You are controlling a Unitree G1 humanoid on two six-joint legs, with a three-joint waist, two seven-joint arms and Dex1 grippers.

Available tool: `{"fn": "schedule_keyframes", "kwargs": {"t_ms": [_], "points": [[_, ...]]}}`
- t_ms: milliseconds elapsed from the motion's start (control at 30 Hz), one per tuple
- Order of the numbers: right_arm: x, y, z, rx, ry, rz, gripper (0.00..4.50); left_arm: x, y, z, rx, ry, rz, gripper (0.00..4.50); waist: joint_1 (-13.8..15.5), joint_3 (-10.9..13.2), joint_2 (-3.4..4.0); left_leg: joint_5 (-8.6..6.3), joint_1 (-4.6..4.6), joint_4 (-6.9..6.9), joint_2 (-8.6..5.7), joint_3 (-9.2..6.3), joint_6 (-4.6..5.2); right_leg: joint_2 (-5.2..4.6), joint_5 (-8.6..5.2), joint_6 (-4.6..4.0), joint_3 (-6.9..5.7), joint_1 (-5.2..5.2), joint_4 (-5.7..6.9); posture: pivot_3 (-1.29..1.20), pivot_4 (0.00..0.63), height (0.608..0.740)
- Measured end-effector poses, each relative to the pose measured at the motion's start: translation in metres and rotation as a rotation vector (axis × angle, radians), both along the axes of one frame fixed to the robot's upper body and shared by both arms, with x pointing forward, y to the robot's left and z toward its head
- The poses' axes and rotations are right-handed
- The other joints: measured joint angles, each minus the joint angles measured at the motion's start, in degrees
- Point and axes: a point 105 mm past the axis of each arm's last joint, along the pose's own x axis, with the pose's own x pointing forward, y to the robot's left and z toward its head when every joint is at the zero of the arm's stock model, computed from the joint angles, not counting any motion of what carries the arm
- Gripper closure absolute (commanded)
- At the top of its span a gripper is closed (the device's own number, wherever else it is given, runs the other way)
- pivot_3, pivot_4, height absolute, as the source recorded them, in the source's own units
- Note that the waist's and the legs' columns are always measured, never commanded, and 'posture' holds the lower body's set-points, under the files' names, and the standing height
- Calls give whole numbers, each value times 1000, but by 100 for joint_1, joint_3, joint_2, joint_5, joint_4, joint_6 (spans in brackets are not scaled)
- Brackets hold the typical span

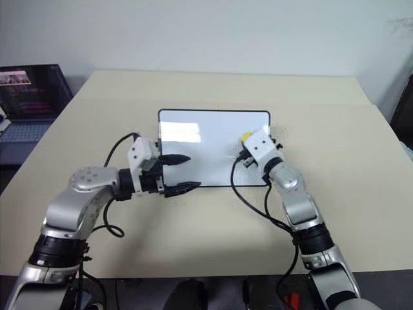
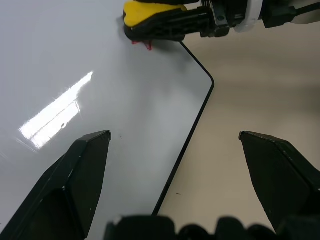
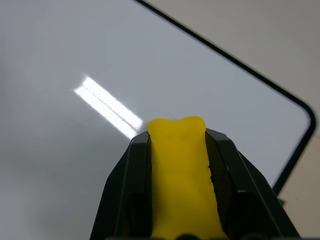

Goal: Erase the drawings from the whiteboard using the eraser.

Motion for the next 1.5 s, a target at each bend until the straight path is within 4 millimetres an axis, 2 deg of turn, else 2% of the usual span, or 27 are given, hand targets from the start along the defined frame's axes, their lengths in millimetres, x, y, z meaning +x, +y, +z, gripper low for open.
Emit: {"fn": "schedule_keyframes", "kwargs": {"t_ms": [167, 367, 467, 567, 633, 700, 833, 933, 1200, 1333, 1500], "points": [[-1, 2, -5, -4, 14, -10, 3377, -1, 1, -2, 3, 5, 2, 0, 0, 0, 0, 1, 8, 5, -2, 1, 1, 0, -1, 4, 2, 3, 11, 0, 150, 740], [7, -11, 4, -3, -29, -87, 3377, -1, 1, -2, 3, 7, 3, 0, 11, -2, -3, 2, 8, 9, -3, 0, 0, -1, 1, 5, 1, 6, 12, 0, 150, 740], [1, -7, -3, -4, 27, -36, 3377, -2, 1, -2, 3, 6, 2, 0, 14, -3, -4, 2, 9, 8, -2, 0, 1, 0, 1, 5, 1, 6, 12, 0, 150, 740], [-12, 6, -17, -11, 110, 48, 3377, -2, 1, -2, 3, 6, 2, 0, -13, -3, -5, 2, 11, 7, -1, 1, 1, 1, 1, 5, 3, 7, 12, 0, 150, 740], [-11, 10, -18, -7, 100, 37, 3377, -2, 1, -2, 3, 5, 3, 0, -42, -3, -5, 2, 14, 7, -2, 2, 1, 1, -1, 8, 3, 7, 15, 0, 150, 740], [-4, 5, -12, -7, 49, -19, 3377, -1, 1, -1, 2, 4, 5, 0, -47, -3, -4, 4, 14, 8, -2, 2, 1, 1, -4, 16, 3, 7, 15, 0, 150, 740], [9, -17, 3, 3, -21, -121, 3377, 0, 2, -1, 1, 0, 16, 0, -28, -4, -5, 7, 13, 9, -2, 2, 3, 0, -2, 20, 3, 9, 13, 0, 150, 740], [8, -18, 3, -10, -11, -103, 3377, 0, 2, -1, 1, -1, 19, 0, -22, -4, -5, 6, 12, 8, -2, 3, 4, 1, 1, 14, 4, 8, 11, 0, 150, 740], [-12, -8, -21, -87, 144, 49, 3377, 0, 1, -1, 0, 0, 18, 0, -53, -5, -7, 6, 19, 8, -2, 5, 4, 2, -3, 21, 7, 10, 14, 0, 150, 740], [-3, -7, -12, -74, 75, -11, 3377, 0, 1, -1, 1, 1, 18, 0, -81, -5, -7, 10, 22, 9, -2, 5, 7, 3, 0, 24, 8, 11, 15, 0, 150, 740], [6, -15, -1, -55, 17, -70, 3377, -1, 0, 1, 2, -6, 13, 0, -80, -5, -7, 11, 16, 8, -2, 5, 8, 2, 1, 25, 8, 10, 10, 0, 150, 740]]}}
